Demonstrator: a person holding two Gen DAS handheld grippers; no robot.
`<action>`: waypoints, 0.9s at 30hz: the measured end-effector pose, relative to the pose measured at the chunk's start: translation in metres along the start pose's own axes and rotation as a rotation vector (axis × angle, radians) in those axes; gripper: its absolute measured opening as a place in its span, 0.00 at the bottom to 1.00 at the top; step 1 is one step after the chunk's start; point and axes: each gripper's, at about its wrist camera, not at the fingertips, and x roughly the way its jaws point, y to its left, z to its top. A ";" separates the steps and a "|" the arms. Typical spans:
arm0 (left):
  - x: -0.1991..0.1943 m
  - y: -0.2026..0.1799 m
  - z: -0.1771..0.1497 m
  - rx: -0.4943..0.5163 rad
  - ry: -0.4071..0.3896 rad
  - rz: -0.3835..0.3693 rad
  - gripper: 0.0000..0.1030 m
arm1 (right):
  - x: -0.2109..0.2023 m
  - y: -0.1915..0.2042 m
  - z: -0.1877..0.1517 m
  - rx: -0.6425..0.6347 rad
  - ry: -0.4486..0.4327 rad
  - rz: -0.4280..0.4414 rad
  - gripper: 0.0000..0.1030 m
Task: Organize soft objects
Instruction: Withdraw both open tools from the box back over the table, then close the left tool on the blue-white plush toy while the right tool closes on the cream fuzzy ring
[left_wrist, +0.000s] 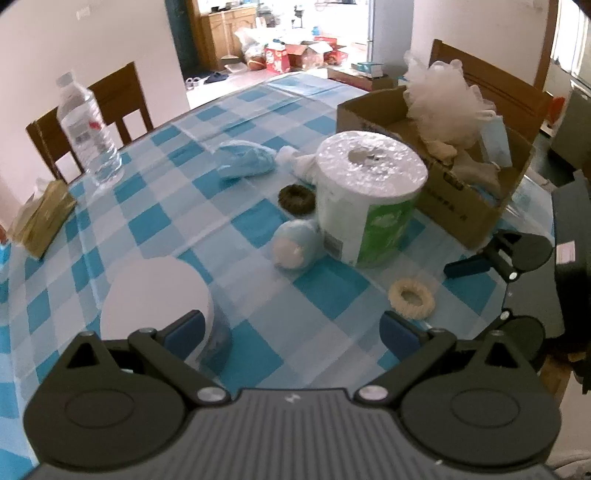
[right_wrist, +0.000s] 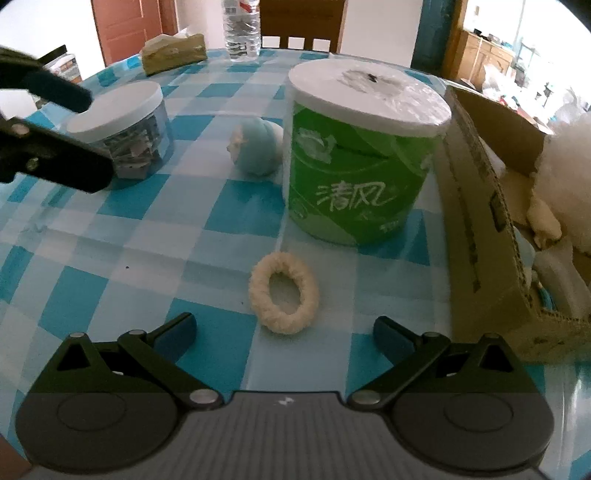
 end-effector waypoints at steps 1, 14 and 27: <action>0.001 -0.001 0.002 0.008 -0.003 -0.003 0.97 | 0.001 0.000 0.000 -0.003 -0.002 0.002 1.00; 0.034 -0.011 0.033 0.107 -0.034 -0.030 0.96 | -0.004 -0.001 -0.009 -0.010 -0.053 0.007 1.00; 0.084 -0.013 0.050 0.213 0.013 -0.019 0.76 | -0.005 -0.001 -0.012 -0.003 -0.070 0.001 1.00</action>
